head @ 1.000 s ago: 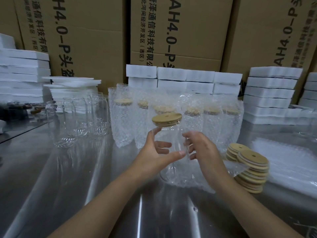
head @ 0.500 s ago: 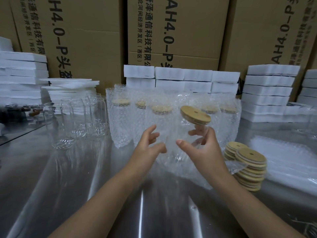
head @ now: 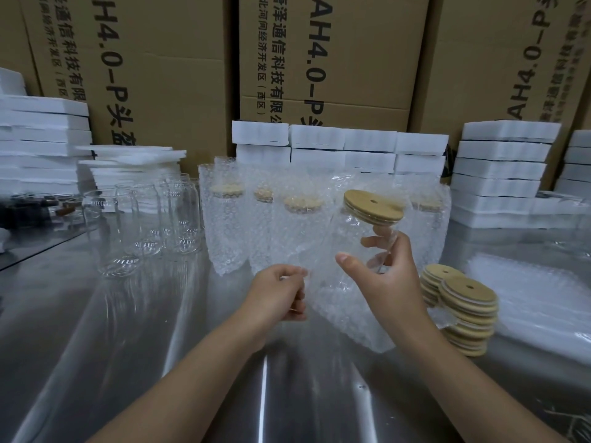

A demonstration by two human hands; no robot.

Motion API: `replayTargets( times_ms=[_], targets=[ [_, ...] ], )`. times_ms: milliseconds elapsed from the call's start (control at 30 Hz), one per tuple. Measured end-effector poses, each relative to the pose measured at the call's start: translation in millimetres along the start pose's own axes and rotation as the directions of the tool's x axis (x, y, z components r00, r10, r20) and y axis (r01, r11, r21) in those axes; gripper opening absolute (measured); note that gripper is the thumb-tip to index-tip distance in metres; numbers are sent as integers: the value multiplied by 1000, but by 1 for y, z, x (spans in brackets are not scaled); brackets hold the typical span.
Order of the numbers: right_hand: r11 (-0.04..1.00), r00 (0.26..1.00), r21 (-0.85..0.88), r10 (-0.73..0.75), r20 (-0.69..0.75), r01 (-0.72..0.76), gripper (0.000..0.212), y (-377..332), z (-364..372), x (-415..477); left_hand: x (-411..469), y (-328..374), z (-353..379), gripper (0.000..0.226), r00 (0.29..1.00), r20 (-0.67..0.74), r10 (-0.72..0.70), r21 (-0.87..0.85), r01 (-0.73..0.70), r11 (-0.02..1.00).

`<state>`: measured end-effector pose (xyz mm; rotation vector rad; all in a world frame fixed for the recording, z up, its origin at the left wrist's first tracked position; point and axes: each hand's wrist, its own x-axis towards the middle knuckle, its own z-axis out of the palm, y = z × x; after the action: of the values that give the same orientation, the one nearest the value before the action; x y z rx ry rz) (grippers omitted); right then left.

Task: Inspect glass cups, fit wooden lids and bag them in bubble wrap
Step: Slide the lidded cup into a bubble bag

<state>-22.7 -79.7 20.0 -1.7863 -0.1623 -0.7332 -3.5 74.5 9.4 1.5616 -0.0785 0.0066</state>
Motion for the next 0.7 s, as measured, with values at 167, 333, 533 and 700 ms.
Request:
replayTargets(
  times_ms=[167, 333, 533, 700],
  targets=[
    [999, 995, -35, -1, 95, 5, 71, 1, 3, -4, 5, 4, -5, 32, 956, -126, 263, -106, -277, 955],
    [999, 995, 23, -28, 91, 26, 60, 0, 2, -5, 0, 1, -5, 34, 875, -16, 484, -104, -483, 869],
    [986, 997, 154, -53, -60, 62, 55, -4, 0, -3, -13, -10, 3, 118, 880, 203, 430, 274, -472, 838],
    [991, 992, 112, -80, 99, 69, 63, -5, 1, -4, -9, -17, 7, 121, 896, 171, 409, 286, -442, 850]
  ],
)
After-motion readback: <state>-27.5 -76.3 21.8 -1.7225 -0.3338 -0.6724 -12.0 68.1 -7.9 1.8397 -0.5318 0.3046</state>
